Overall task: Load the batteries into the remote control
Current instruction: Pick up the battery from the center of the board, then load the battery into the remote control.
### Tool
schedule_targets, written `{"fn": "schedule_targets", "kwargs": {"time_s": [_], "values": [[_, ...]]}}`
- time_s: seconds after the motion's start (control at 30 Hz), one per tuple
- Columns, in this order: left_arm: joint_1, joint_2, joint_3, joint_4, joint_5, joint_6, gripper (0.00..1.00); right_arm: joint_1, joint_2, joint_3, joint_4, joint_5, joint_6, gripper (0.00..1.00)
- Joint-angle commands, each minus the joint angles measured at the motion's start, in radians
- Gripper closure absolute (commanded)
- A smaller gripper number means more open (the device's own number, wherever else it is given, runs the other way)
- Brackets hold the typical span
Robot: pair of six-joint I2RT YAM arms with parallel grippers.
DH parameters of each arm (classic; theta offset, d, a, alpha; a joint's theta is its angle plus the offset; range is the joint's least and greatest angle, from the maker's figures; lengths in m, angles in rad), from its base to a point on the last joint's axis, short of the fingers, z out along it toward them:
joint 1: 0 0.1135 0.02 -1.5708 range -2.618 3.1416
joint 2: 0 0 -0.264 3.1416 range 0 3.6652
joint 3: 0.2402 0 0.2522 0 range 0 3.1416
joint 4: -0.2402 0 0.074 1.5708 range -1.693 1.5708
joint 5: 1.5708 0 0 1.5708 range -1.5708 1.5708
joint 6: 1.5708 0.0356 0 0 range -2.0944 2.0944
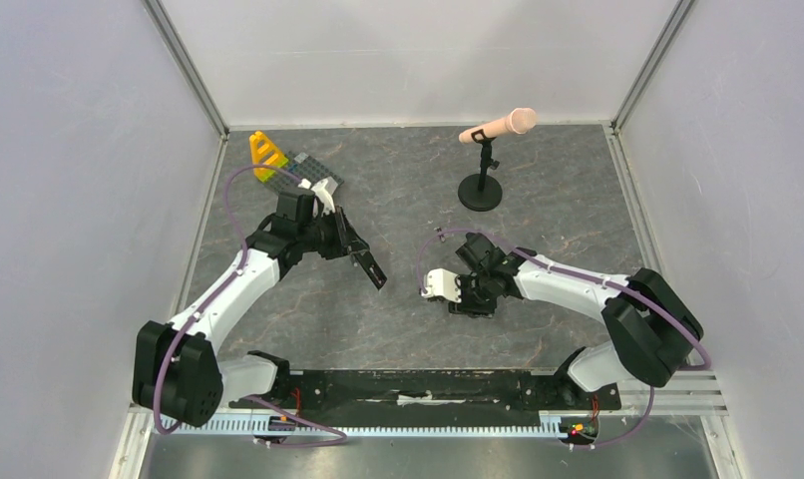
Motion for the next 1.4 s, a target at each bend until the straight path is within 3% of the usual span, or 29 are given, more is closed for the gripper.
{"fn": "schedule_targets", "kwargs": {"time_s": [0.0, 0.4, 0.53, 0.77, 1.0, 1.2, 1.37], "values": [[0.003, -0.039, -0.015, 0.028, 0.033, 0.021, 0.98, 0.022, -0.023, -0.021, 0.080, 0.003, 0.035, 0.65], [0.003, -0.067, -0.068, 0.060, 0.065, -0.008, 0.98, 0.046, -0.002, 0.046, 0.030, 0.053, 0.177, 1.00], [0.003, -0.070, -0.114, 0.126, 0.124, -0.055, 0.98, 0.046, -0.035, 0.074, 0.043, -0.015, 0.301, 1.00], [-0.014, -0.051, -0.218, 0.327, 0.236, -0.191, 0.98, 0.046, -0.163, 0.091, 0.109, -0.064, 0.666, 1.00], [-0.134, 0.038, -0.267, 0.545, 0.305, -0.277, 0.98, 0.054, -0.195, 0.082, 0.051, -0.104, 1.009, 1.00], [-0.243, 0.116, -0.271, 0.663, 0.285, -0.347, 0.98, 0.135, -0.308, 0.009, 0.143, -0.045, 1.194, 1.00], [-0.305, 0.189, -0.283, 0.781, 0.270, -0.431, 0.98, 0.180, -0.295, 0.031, 0.083, 0.061, 1.258, 1.00]]}}
